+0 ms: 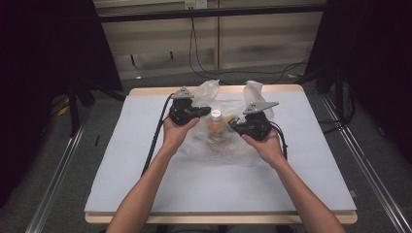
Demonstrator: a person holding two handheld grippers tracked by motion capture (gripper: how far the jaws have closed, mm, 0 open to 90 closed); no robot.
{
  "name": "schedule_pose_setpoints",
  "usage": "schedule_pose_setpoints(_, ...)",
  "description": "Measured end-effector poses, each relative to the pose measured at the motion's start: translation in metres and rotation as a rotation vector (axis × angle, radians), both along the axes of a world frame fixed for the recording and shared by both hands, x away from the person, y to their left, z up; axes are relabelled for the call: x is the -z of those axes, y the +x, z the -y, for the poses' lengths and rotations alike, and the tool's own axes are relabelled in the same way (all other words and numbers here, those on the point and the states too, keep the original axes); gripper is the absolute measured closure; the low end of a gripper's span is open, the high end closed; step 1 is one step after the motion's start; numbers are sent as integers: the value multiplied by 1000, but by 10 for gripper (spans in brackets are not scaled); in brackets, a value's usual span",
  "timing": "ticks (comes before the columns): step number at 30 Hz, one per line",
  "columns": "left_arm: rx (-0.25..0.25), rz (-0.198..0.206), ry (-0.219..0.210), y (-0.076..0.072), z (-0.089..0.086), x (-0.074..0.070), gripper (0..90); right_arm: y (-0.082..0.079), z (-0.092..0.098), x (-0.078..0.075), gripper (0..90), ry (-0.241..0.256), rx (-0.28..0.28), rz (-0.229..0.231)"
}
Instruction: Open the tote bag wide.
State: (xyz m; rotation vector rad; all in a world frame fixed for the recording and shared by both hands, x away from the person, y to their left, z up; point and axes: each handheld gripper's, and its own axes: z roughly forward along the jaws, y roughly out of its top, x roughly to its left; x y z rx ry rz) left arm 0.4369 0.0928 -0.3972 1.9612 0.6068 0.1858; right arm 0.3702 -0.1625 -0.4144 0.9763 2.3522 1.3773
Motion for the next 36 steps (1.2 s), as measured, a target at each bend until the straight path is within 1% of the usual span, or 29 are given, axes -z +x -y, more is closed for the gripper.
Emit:
schedule_pose_setpoints(1,-11,2,19,-1,0,2,900,0,-1,3,900,-2,1,-5)
schedule_pose_setpoints(3,-10,-8,25,-2,-1,6,900,0,-3,10,900,-13,-6,-16)
schedule_pose_setpoints(4,-14,-10,40,-3,-2,8,900,-2,-5,13,900,-17,-7,-25)
schedule_pose_setpoints(5,-11,-5,51,-4,-4,10,900,-3,-6,15,900,-35,-10,-17)
schedule_pose_setpoints(7,-19,2,59,-6,-10,11,900,-6,-7,16,900,-4,-27,-27)
schedule_pose_setpoints(9,-24,-8,67,-7,-16,14,900,-9,-8,13,900,-14,-35,-19)
schedule_pose_setpoints(10,-26,-15,83,-6,-18,16,900,-10,-8,12,900,-20,-35,-23)
schedule_pose_setpoints(11,-31,-23,103,-6,-19,20,900,-9,-7,12,900,-31,-30,-28)
schedule_pose_setpoints(12,-30,-34,145,-5,-20,27,900,-7,-6,14,900,-47,-20,-34)
schedule_pose_setpoints(13,-30,-34,145,-5,-20,27,900,-7,-6,14,900,-47,-20,-34)
schedule_pose_setpoints(14,-32,-43,155,-4,-21,30,900,-3,-1,20,900,-47,-4,-53)
schedule_pose_setpoints(15,-38,-48,152,-3,-21,34,900,-2,1,23,900,-49,4,-60)
schedule_pose_setpoints(16,-43,-63,169,-1,-24,39,900,-1,3,27,900,-55,11,-68)
schedule_pose_setpoints(18,-64,-79,203,2,-25,48,900,2,7,36,900,-81,25,-85)
schedule_pose_setpoints(20,-79,-103,258,5,-24,58,900,7,12,46,900,-99,44,-110)
schedule_pose_setpoints(21,-79,-120,265,6,-24,63,900,9,15,51,900,-108,56,-125)
schedule_pose_setpoints(22,-82,-124,276,7,-25,66,900,12,17,57,900,-126,71,-136)
schedule_pose_setpoints(23,-87,-135,271,8,-25,69,900,13,19,60,900,-133,78,-149)
schedule_pose_setpoints(24,-95,-145,288,8,-26,70,900,15,21,63,900,-150,85,-156)
schedule_pose_setpoints(25,-92,-149,310,9,-27,71,900,16,23,66,900,-173,92,-158)
schedule_pose_setpoints(26,-97,-141,325,9,-28,73,900,18,26,69,900,-170,94,-171)
schedule_pose_setpoints(27,-104,-131,354,9,-29,73,900,19,29,70,900,-152,103,-180)
schedule_pose_setpoints(28,-93,-137,351,9,-31,77,900,19,30,70,900,-158,107,-177)
schedule_pose_setpoints(30,-81,-162,335,8,-39,80,900,18,33,68,900,-193,104,-173)
schedule_pose_setpoints(31,-86,-169,315,7,-42,81,900,17,34,67,900,-196,109,-177)
schedule_pose_setpoints(32,-80,-162,300,6,-46,83,900,17,37,67,900,-201,104,-175)
schedule_pose_setpoints(33,-85,-168,304,5,-50,83,900,16,41,67,900,-200,106,-179)
schedule_pose_setpoints(34,-79,-159,311,4,-54,82,900,14,46,67,900,-199,103,-184)
schedule_pose_setpoints(36,-73,-169,329,1,-60,80,900,9,55,66,900,-203,105,-187)
